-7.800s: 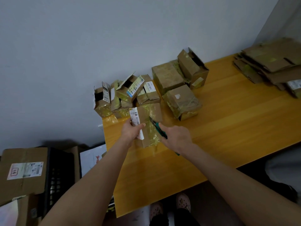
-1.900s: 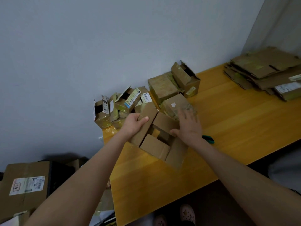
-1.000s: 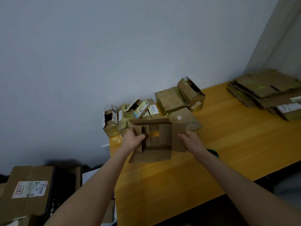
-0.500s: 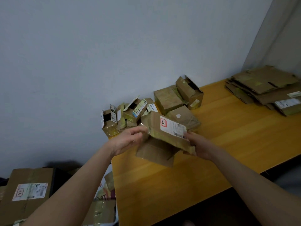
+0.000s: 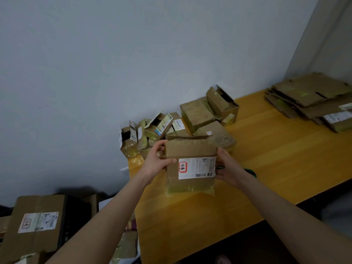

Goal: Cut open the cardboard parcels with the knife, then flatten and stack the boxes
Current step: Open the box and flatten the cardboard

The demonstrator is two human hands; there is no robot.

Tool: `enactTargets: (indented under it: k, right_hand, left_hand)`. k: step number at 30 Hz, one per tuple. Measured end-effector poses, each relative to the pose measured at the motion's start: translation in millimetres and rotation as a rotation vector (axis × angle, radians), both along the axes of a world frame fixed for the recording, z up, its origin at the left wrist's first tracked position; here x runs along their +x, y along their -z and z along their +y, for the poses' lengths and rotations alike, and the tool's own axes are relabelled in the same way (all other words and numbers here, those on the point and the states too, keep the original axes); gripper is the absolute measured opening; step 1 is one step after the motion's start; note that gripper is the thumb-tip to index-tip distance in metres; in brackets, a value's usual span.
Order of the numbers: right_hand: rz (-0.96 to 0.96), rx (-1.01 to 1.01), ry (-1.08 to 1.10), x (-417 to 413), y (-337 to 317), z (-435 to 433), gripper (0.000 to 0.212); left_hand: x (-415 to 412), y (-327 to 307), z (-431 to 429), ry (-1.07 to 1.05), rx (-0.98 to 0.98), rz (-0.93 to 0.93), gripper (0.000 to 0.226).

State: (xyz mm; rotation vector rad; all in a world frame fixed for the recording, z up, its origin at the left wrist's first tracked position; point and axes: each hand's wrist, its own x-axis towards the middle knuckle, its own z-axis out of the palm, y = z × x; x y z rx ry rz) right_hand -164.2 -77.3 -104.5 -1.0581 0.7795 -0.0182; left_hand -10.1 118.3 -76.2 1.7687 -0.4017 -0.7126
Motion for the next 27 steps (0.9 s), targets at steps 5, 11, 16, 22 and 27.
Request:
enactTargets:
  k: [5, 11, 16, 22, 27]
  right_hand:
    - [0.030, 0.191, 0.089, 3, 7, -5, 0.054]
    - [0.181, 0.083, -0.101, 5, 1, -10, 0.079]
    - [0.352, -0.360, -0.193, 17, 0, 5, 0.066]
    - [0.264, -0.234, -0.060, 15, -2, 7, 0.019]
    - [0.213, -0.140, 0.023, 20, -1, 5, 0.022]
  left_hand:
    - [-3, -1, -2, 0.046, 0.030, -0.126, 0.039]
    - [-7, 2, -1, 0.210, 0.178, -0.551, 0.035]
    - [-11, 5, -5, 0.307, 0.110, -0.578, 0.045]
    - [3, -17, 4, 0.372, 0.124, -0.023, 0.018]
    - [11, -14, -4, -0.051, 0.145, 0.116, 0.031]
